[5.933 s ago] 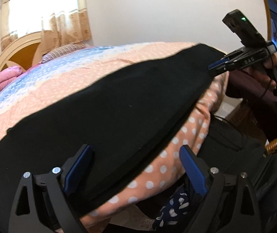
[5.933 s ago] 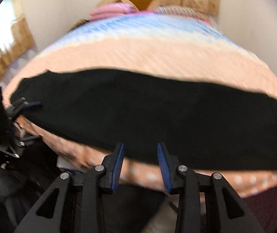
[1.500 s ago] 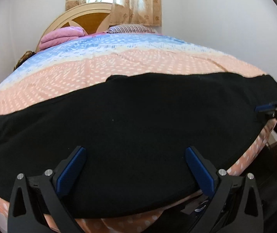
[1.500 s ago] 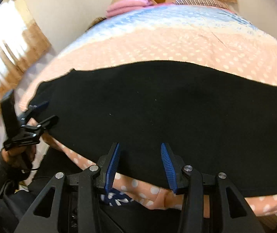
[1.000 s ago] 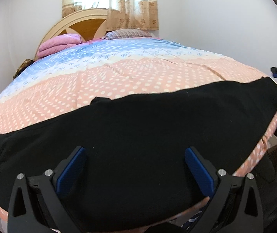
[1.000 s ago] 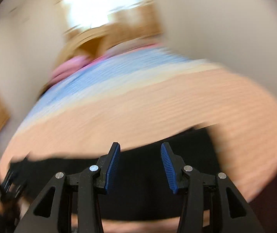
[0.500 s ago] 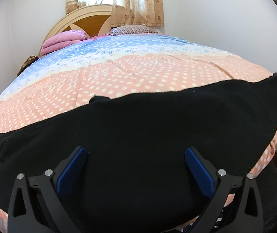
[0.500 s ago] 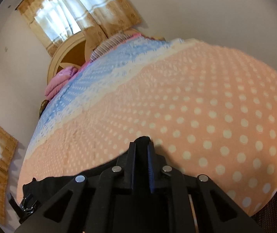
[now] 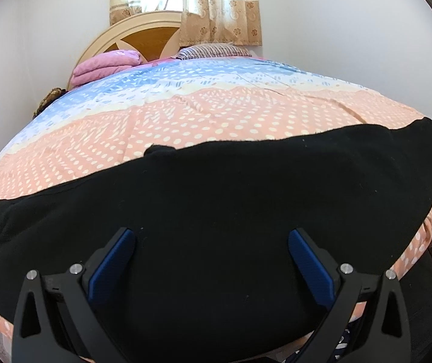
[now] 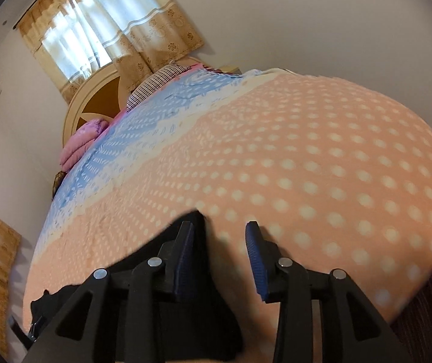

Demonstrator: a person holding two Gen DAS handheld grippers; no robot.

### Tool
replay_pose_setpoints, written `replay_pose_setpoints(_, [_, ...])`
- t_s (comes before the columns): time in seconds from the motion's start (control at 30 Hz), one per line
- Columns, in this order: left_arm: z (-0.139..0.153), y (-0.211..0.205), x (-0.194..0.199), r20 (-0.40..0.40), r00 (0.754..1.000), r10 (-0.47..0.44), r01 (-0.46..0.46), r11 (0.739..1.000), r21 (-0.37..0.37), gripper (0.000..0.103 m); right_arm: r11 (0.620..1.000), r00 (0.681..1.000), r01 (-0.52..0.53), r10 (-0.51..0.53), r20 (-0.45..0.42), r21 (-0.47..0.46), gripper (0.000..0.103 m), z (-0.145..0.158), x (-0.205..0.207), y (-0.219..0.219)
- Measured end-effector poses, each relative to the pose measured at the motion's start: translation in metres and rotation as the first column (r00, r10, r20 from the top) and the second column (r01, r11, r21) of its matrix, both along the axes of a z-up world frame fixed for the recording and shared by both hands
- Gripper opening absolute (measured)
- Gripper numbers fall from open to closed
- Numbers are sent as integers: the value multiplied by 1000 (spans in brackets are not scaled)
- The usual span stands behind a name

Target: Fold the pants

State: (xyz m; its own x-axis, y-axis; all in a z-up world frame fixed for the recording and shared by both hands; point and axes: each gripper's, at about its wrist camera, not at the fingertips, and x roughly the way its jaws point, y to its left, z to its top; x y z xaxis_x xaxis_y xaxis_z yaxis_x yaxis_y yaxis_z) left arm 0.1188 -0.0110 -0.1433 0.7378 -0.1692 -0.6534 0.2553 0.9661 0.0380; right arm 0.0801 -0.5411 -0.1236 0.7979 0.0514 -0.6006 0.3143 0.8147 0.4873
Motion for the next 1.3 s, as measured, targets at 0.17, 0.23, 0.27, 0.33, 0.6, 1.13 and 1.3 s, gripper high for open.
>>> replay_pose_setpoints(0.17, [0,1,-1,6,1000,9,-9,1000,6,103,998,999,-50,51,-16,38,38,-5,-30,6])
replay_pose_setpoints(0.23, [1,2,0,7,1000,14,-14,1000,7,103,997,997,-69,70,-25,31,38,-8,-38,11])
replay_pose_setpoints(0.27, [1,3,1,5,1000,18,-18,1000,4,103,997,997,-74,75,-24,27,38,-9,-41,13])
replay_pose_setpoints(0.33, [0,8,5,-7,999,32,-32,999,-6,103,994,994,-105,105,-15,39,38,-12,-40,16])
replay_pose_setpoints(0.6, [2,31,11,-9,994,112,-112,993,-17,103,983,987,-160,159,25,88,38,-22,-35,20])
replay_pose_setpoints(1.13, [-7,92,20,-18,963,270,-271,960,-65,103,972,982,-165,146,118,165,13,-38,-40,23])
replay_pose_setpoints(1.3, [-4,94,19,-41,965,258,-261,961,-91,103,978,974,-169,148,171,119,12,-16,-45,42])
